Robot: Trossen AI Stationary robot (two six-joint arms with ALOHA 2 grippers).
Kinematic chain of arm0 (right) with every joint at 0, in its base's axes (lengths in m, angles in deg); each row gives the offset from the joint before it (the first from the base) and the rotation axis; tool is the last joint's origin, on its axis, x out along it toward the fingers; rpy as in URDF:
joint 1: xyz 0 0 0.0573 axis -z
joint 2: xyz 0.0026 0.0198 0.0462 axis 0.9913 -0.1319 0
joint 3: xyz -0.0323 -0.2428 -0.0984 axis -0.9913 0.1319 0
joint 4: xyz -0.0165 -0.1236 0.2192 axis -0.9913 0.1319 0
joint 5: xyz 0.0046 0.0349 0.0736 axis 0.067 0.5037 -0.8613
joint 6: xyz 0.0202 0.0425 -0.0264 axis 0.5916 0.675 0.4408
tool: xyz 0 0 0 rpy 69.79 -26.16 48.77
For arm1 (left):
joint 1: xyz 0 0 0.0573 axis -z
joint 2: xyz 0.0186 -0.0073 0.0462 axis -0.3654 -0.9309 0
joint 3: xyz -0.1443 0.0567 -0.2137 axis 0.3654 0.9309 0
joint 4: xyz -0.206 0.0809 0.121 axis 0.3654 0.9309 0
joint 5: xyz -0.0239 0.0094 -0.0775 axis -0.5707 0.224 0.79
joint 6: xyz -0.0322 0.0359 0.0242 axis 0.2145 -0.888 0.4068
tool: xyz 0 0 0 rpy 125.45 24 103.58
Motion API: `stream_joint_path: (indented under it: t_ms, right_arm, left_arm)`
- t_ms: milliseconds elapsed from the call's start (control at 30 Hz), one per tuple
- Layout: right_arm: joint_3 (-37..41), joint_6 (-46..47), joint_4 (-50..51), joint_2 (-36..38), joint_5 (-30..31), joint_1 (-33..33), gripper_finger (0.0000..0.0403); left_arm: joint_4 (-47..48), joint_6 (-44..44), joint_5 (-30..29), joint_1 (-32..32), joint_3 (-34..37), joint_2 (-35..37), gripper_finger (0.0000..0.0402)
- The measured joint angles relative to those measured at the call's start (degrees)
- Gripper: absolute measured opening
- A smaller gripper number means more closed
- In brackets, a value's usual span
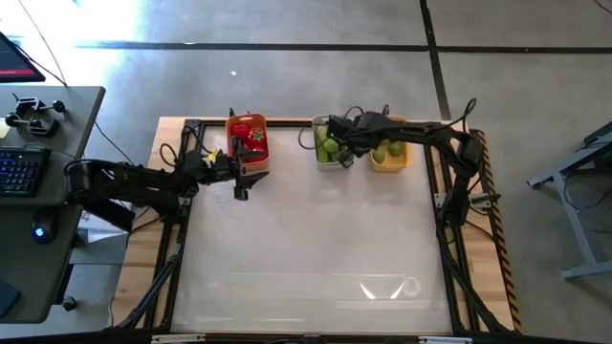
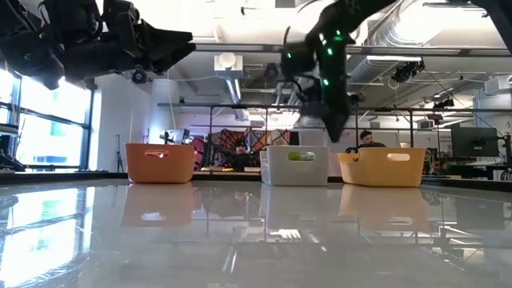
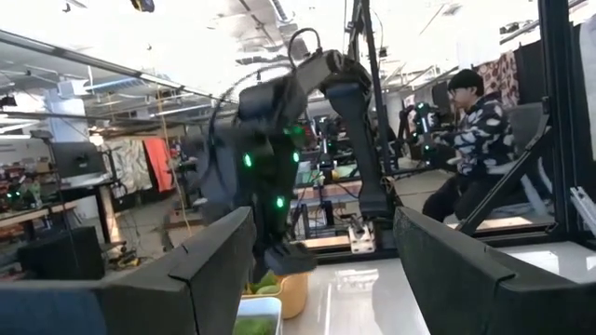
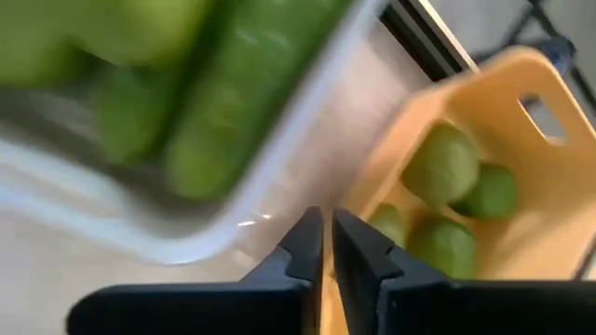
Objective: Sort produce into baskets
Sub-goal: Adjust the bins
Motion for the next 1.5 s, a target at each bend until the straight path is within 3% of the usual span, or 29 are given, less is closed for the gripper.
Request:
stream_joint_path:
  t_ms: [100, 333, 600, 800, 967, 1167, 1333, 1500]
  right_arm:
    - [4.12, 2.35, -1.02, 0.03, 2.50, 0.16, 0.0021]
    - [9.44, 0.93, -12.14, 0.03, -0.58, 0.10, 0.0005]
    - [9.53, -0.09, -14.85, 2.15, 1.41, 0.17, 0.0001]
    - [10.75, -1.49, -16.92, 9.12, 8.42, -1.82, 0.0000]
    - [22.28, -7.28, -36.50, 17.57, 5.67, -3.22, 0.0000]
    - [39.00, -14.92, -62.44, 25.38, -3.32, -4.08, 0.0000]
    - [47.48, -19.76, -74.96, 28.89, -4.57, -5.54, 0.0000]
    - [49.18, -20.69, -76.11, 30.04, -4.62, -6.82, 0.0000]
  left_arm:
    - [0.55, 0.77, 0.00, 0.00, 0.00, 0.00, 0.0248]
    - [6.61, -1.44, 0.02, -0.04, -0.34, -0.02, 0.0244]
    - [29.02, -1.68, -1.10, -0.03, -8.68, -0.02, 0.0203]
    - [43.40, 0.41, -9.95, 0.04, -13.78, -0.02, 0.0154]
    - [46.94, 1.20, -18.43, -0.52, -14.12, 0.67, 0.0099]
    - [52.20, 1.25, -18.59, -1.77, -14.12, 4.10, 0.0028]
    - [59.61, 3.16, -20.51, -2.87, -14.12, 7.40, 0.0004]
    - [69.30, 9.04, -35.65, -7.27, -14.12, 10.16, 0.0001]
